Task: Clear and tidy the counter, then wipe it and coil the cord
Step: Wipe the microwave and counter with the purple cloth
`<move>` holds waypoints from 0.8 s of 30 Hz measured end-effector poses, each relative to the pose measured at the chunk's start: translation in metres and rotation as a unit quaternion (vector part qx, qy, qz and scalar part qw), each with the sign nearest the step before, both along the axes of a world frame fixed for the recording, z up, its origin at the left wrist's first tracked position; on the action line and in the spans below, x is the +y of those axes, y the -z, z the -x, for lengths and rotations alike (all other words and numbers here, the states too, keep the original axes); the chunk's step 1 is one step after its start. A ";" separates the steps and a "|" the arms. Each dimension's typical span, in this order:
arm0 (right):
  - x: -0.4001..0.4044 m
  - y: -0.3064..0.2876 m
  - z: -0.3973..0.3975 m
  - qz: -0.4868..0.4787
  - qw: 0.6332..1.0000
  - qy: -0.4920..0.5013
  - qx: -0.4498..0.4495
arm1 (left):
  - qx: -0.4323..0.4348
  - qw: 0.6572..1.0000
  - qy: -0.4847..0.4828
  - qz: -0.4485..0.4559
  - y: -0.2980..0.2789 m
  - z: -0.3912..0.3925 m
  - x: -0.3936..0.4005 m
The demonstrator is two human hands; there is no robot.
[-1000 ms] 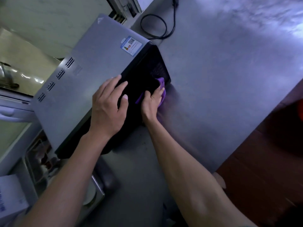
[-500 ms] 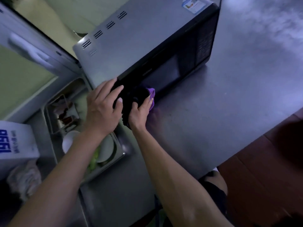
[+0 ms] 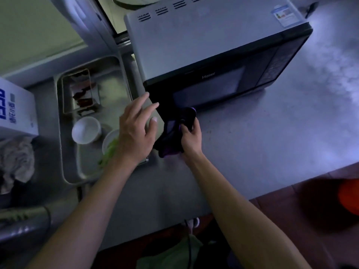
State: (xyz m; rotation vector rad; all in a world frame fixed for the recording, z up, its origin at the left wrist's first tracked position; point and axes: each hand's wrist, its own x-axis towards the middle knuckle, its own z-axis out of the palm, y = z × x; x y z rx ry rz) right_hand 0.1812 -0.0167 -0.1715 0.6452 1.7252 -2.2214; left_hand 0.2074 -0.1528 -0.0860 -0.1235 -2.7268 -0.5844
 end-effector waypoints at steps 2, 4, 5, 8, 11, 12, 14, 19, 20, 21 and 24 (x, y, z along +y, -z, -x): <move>0.023 0.005 -0.006 -0.048 0.998 -0.020 0.019 | -0.013 0.999 -0.021 -0.033 0.019 -0.017 0.004; 0.045 0.007 -0.009 -0.116 0.991 -0.044 0.054 | -0.051 0.996 -0.041 -0.059 0.041 -0.035 0.011; 0.055 0.008 -0.009 -0.147 0.985 -0.057 0.072 | -0.072 0.994 -0.051 -0.070 0.051 -0.042 0.015; 0.074 0.009 -0.009 -0.228 0.958 -0.120 0.127 | -0.103 0.988 -0.065 -0.093 0.078 -0.058 0.028; 0.080 0.014 -0.010 -0.325 0.898 -0.246 0.163 | -0.128 0.982 -0.073 -0.122 0.097 -0.068 0.039; 0.081 0.018 -0.011 -0.351 0.874 -0.293 0.166 | -0.137 0.979 -0.076 -0.130 0.102 -0.071 0.042; 0.083 0.025 -0.014 -0.395 0.822 -0.373 0.170 | -0.152 0.975 -0.080 -0.142 0.111 -0.077 0.047; 0.096 0.040 -0.020 -0.467 0.755 -0.400 0.230 | -0.194 0.967 -0.074 -0.144 0.127 -0.085 0.054; 0.099 0.043 -0.020 -0.479 0.738 -0.405 0.246 | -0.199 0.968 -0.069 -0.135 0.130 -0.083 0.054; 0.102 0.047 -0.020 -0.490 0.721 -0.416 0.259 | -0.202 0.970 -0.062 -0.121 0.132 -0.081 0.054; 0.108 0.056 -0.019 -0.504 0.678 -0.456 0.282 | -0.217 0.975 -0.025 -0.049 0.141 -0.065 0.056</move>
